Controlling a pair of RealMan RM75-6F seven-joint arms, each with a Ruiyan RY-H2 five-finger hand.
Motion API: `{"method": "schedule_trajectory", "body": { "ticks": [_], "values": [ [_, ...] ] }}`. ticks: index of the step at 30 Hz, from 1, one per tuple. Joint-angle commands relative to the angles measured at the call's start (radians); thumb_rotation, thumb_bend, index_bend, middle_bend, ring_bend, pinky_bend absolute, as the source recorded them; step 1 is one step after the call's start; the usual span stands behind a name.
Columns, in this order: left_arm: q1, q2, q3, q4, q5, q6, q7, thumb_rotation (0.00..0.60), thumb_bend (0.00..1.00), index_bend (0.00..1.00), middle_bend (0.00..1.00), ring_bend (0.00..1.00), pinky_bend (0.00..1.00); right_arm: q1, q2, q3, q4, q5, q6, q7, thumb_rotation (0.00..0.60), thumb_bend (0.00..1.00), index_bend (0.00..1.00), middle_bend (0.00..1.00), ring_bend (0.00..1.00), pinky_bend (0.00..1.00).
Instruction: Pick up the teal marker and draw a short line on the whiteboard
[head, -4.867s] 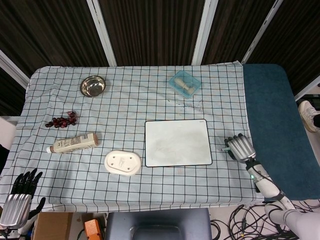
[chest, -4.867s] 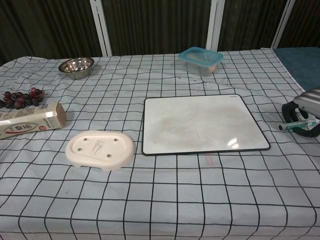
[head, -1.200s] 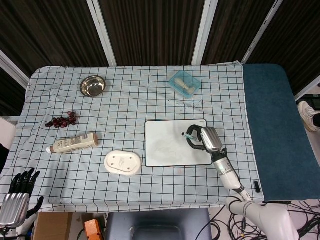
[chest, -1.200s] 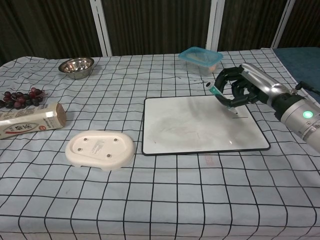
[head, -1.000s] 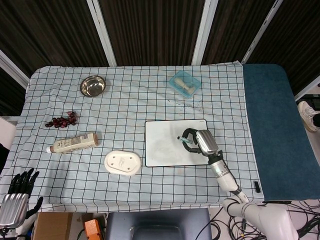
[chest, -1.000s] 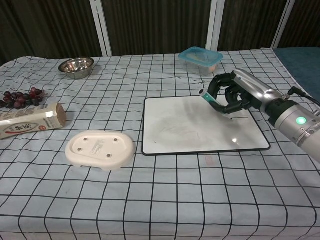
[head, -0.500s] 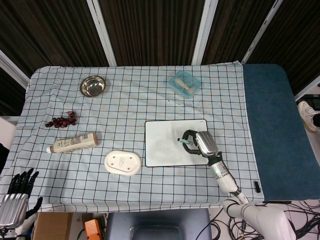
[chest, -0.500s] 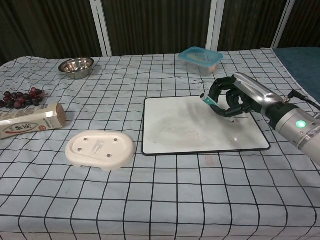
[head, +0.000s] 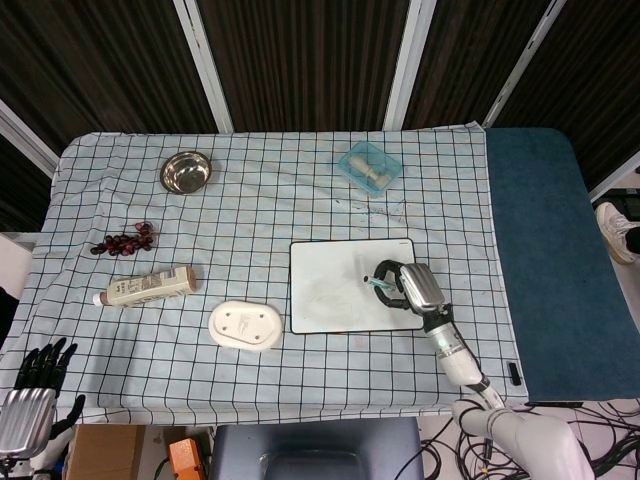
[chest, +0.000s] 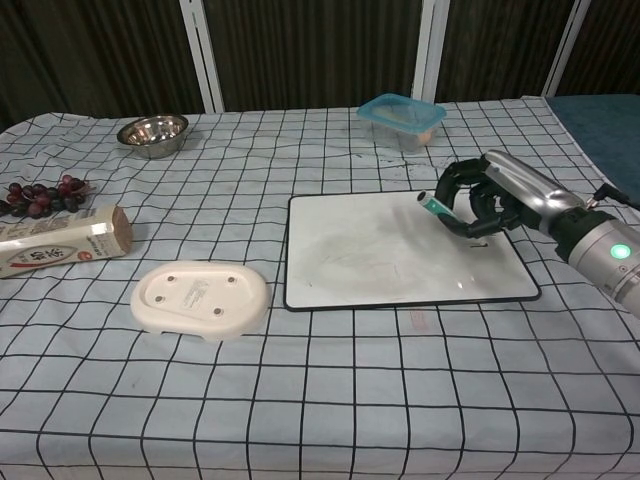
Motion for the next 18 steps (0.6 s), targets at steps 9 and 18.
{"method": "schedule_trajectory", "body": {
  "ticks": [9, 18],
  "values": [
    [0.002, -0.001, 0.001, -0.002, -0.001, -0.002, 0.006, 0.600, 0.37, 0.00, 0.00, 0.00, 0.06, -0.030, 0.017, -0.004, 0.045, 0.011, -0.010, 0.047, 0.600, 0.38, 1.00, 0.76, 0.74, 0.74],
    [0.005, 0.000, 0.000, -0.003, 0.004, 0.010, 0.006, 0.600, 0.37, 0.00, 0.00, 0.00, 0.06, -0.051, 0.075, 0.000, -0.009, -0.006, 0.077, 0.087, 0.600, 0.38, 1.00, 0.76, 0.74, 0.74]
  ]
}}
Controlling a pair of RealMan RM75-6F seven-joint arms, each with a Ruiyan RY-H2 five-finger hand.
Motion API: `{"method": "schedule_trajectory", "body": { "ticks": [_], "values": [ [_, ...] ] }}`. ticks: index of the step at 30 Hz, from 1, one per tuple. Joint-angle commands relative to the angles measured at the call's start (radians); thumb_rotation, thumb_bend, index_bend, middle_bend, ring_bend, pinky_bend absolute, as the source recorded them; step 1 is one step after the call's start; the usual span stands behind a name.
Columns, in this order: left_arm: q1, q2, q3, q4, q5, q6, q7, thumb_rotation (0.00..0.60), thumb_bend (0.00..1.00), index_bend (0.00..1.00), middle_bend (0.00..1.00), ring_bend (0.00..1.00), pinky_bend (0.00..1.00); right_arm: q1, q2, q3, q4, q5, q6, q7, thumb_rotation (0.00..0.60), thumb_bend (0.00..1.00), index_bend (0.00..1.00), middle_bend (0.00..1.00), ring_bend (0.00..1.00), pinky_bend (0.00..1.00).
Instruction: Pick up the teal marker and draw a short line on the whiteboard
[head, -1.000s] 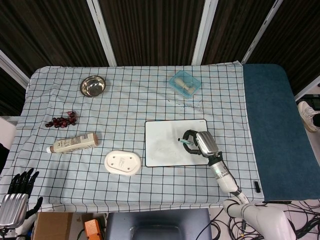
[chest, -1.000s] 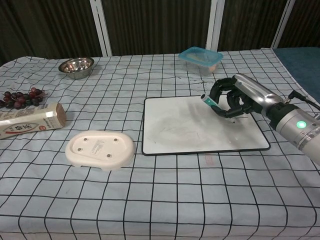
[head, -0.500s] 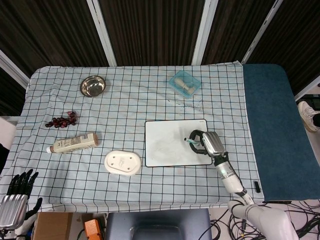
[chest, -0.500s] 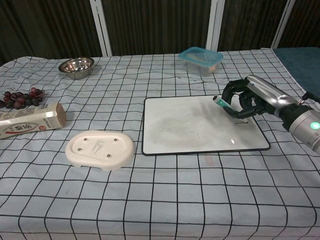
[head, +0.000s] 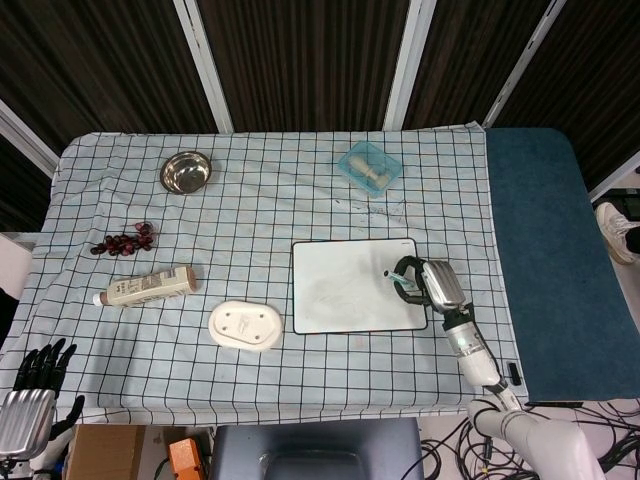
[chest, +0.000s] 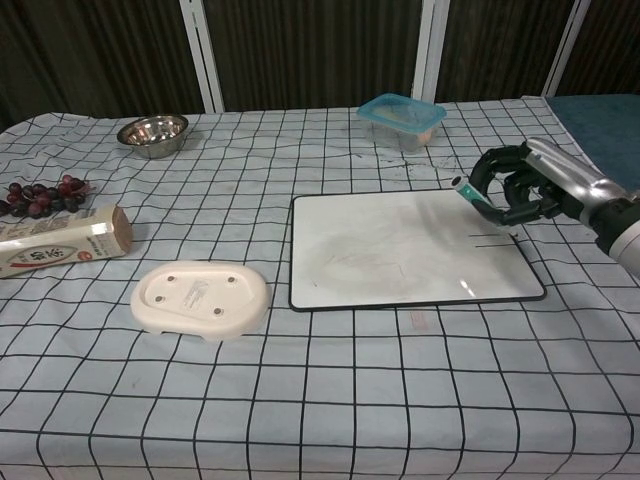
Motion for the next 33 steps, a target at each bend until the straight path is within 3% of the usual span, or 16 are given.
{"method": "schedule_trajectory", "body": {
  "ticks": [1, 6, 10, 12, 17, 23, 26, 29, 33],
  "values": [
    [0.002, 0.000, 0.001, 0.002, 0.003, 0.006, -0.002, 0.600, 0.37, 0.00, 0.00, 0.00, 0.06, -0.017, 0.049, -0.003, -0.038, -0.013, 0.044, -0.016, 0.600, 0.38, 1.00, 0.76, 0.74, 0.74],
    [0.004, -0.002, 0.002, 0.009, 0.004, 0.006, -0.011, 0.600, 0.37, 0.00, 0.00, 0.00, 0.06, -0.043, 0.137, -0.045, -0.058, -0.036, 0.025, -0.145, 0.600, 0.38, 1.00, 0.76, 0.74, 0.74],
    [-0.001, -0.006, 0.002, 0.013, 0.004, -0.003, -0.012, 0.600, 0.37, 0.00, 0.00, 0.00, 0.06, -0.058, 0.194, -0.115, -0.007, -0.065, -0.081, -0.355, 0.600, 0.38, 0.96, 0.75, 0.67, 0.70],
    [-0.004, -0.006, 0.001, 0.011, 0.003, -0.008, -0.010, 0.600, 0.37, 0.00, 0.00, 0.00, 0.06, -0.063, 0.198, -0.130, 0.017, -0.068, -0.116, -0.417, 0.600, 0.37, 0.86, 0.71, 0.60, 0.66],
    [-0.008, -0.005, 0.000, 0.003, -0.001, -0.019, -0.001, 0.600, 0.37, 0.00, 0.00, 0.00, 0.06, -0.070, 0.196, -0.154, 0.052, -0.074, -0.178, -0.451, 0.600, 0.36, 0.53, 0.46, 0.41, 0.54],
    [-0.004, -0.001, -0.001, -0.005, -0.001, -0.009, 0.004, 0.600, 0.37, 0.00, 0.00, 0.00, 0.06, -0.089, 0.248, -0.169, -0.011, -0.083, -0.172, -0.434, 0.600, 0.33, 0.13, 0.21, 0.22, 0.41],
    [0.000, -0.001, 0.000, -0.004, 0.002, 0.001, -0.001, 0.600, 0.37, 0.00, 0.00, 0.00, 0.06, -0.122, 0.312, -0.167, -0.111, -0.086, -0.098, -0.460, 0.600, 0.31, 0.03, 0.15, 0.17, 0.39],
    [0.007, 0.001, -0.001, -0.003, 0.003, 0.016, -0.011, 0.600, 0.37, 0.00, 0.00, 0.00, 0.06, -0.184, 0.427, -0.159, -0.304, -0.084, 0.029, -0.510, 0.600, 0.29, 0.00, 0.10, 0.13, 0.36],
    [0.023, 0.005, -0.010, -0.018, -0.010, 0.038, -0.007, 0.600, 0.37, 0.00, 0.00, 0.00, 0.06, -0.345, 0.659, -0.182, -0.718, -0.042, 0.207, -0.717, 0.600, 0.28, 0.00, 0.02, 0.05, 0.28]
  ]
}}
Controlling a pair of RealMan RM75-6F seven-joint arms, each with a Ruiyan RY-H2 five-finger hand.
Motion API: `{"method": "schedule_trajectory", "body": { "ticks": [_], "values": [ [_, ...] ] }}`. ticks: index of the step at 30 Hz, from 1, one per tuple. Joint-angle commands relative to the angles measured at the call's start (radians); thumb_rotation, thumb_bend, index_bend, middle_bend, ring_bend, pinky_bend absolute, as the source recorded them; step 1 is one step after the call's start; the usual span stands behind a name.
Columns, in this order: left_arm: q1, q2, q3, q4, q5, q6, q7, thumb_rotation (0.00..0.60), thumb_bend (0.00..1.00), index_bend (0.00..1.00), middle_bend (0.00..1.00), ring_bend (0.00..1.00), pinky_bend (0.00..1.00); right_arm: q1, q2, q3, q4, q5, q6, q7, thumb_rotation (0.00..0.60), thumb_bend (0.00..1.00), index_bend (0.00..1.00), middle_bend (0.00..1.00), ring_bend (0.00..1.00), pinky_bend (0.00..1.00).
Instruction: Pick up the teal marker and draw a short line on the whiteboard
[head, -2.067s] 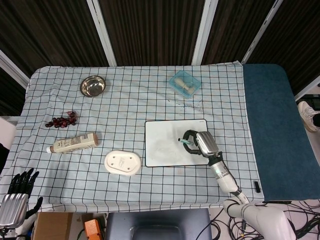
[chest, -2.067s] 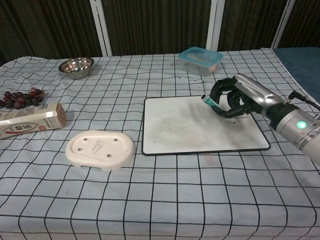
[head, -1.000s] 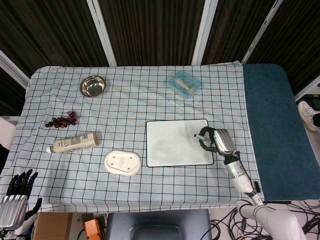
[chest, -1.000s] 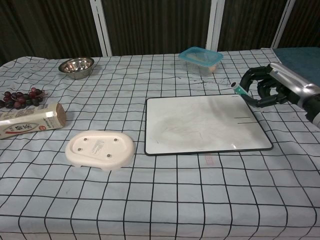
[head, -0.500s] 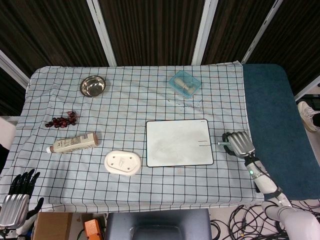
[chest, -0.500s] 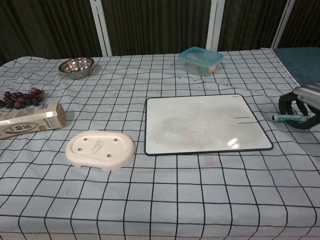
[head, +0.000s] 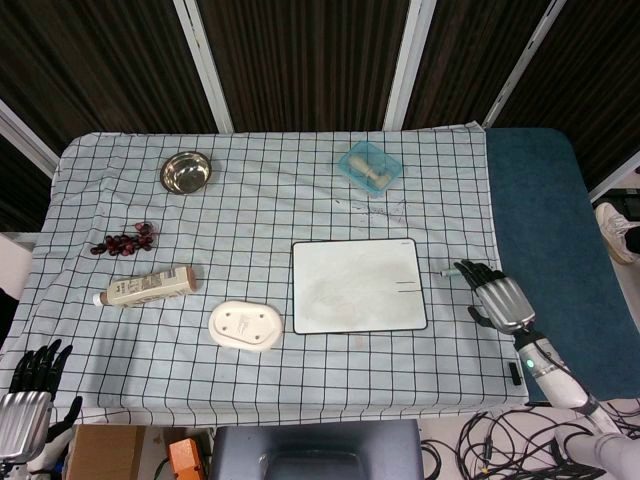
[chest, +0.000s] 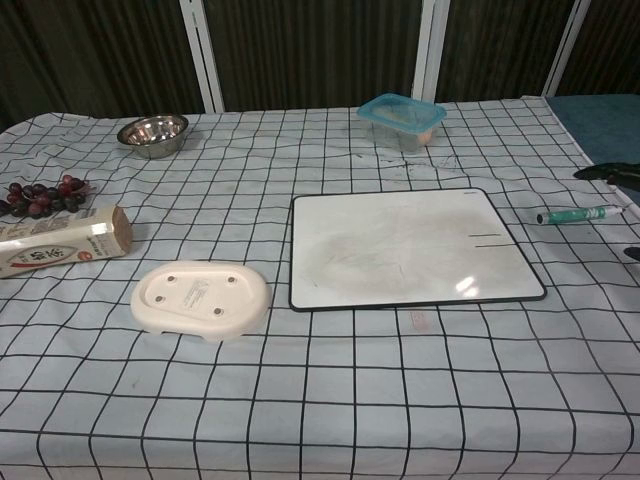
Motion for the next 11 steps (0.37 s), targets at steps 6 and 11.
{"method": "schedule_trajectory", "body": {
  "ticks": [6, 11],
  "values": [
    [0.014, 0.012, -0.009, -0.041, -0.021, 0.003, 0.041, 0.600, 0.37, 0.00, 0.00, 0.00, 0.06, -0.344, 0.345, -0.035, -0.659, 0.088, 0.391, -0.419, 0.600, 0.27, 0.00, 0.00, 0.00, 0.16],
    [0.015, 0.012, -0.007, -0.047, -0.009, 0.013, 0.049, 0.600, 0.37, 0.00, 0.00, 0.00, 0.06, -0.346, 0.366, -0.024, -0.681, 0.097, 0.355, -0.413, 0.600, 0.28, 0.00, 0.00, 0.00, 0.14]
  ]
}}
